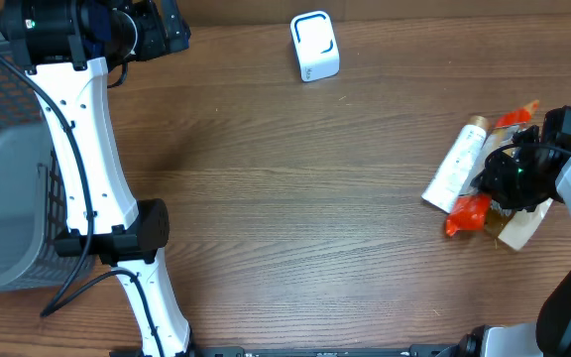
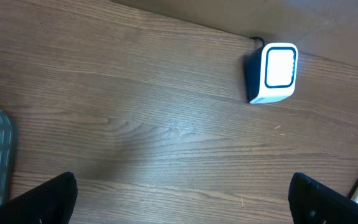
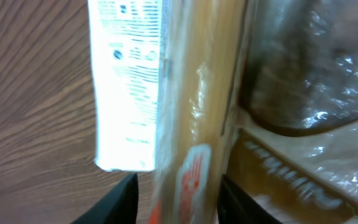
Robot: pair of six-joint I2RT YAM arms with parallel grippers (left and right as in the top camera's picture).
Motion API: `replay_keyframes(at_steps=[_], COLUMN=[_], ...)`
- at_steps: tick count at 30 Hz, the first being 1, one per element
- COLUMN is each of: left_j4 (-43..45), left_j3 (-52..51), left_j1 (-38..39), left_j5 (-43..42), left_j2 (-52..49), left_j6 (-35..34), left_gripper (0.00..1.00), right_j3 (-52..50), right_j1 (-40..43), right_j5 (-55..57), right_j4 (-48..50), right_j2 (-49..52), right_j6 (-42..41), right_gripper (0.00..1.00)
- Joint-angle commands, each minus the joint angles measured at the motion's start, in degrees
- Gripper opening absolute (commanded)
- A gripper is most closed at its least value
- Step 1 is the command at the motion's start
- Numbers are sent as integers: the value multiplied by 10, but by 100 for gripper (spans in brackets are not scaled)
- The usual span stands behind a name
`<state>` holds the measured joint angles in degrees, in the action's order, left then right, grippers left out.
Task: Scan the item barcode
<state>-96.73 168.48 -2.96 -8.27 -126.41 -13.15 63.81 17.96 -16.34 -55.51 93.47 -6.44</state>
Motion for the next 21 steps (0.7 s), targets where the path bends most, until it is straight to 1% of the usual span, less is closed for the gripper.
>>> replay_keyframes(at_steps=[1, 3, 4, 11, 17, 18, 19, 20, 21], left_j4=[-1, -1, -1, -1, -1, -1, -1, -1, -1], left_j3=[4, 4, 4, 4, 4, 4, 4, 4, 4], left_j1=[7, 7, 7, 7, 7, 7, 7, 7, 7], left_j5=[4, 4, 3, 4, 4, 4, 4, 4, 4], left_j2=[9, 9, 9, 9, 9, 9, 9, 9, 9], left_j6=[1, 1, 1, 1, 1, 1, 1, 1, 1], left_gripper=[100, 99, 100, 100, 99, 99, 99, 100, 100], right_j3=[28, 51, 65, 191, 284, 295, 302, 305, 306], right_j1=[-1, -1, -1, -7, -44, -55, -66, -75, -84], right_j5=[-17, -17, -17, -18, -23, -25, -25, -26, -28], right_j4=[-19, -48, -64, -198, -291, -302, -309, -312, -314], right_j2=[-20, -20, -20, -46, -133, -153, -176, -195, -218], right_j6=[13, 21, 22, 50, 54, 54, 54, 54, 49], right_gripper=[50, 58, 59, 58, 59, 62, 70, 100, 100])
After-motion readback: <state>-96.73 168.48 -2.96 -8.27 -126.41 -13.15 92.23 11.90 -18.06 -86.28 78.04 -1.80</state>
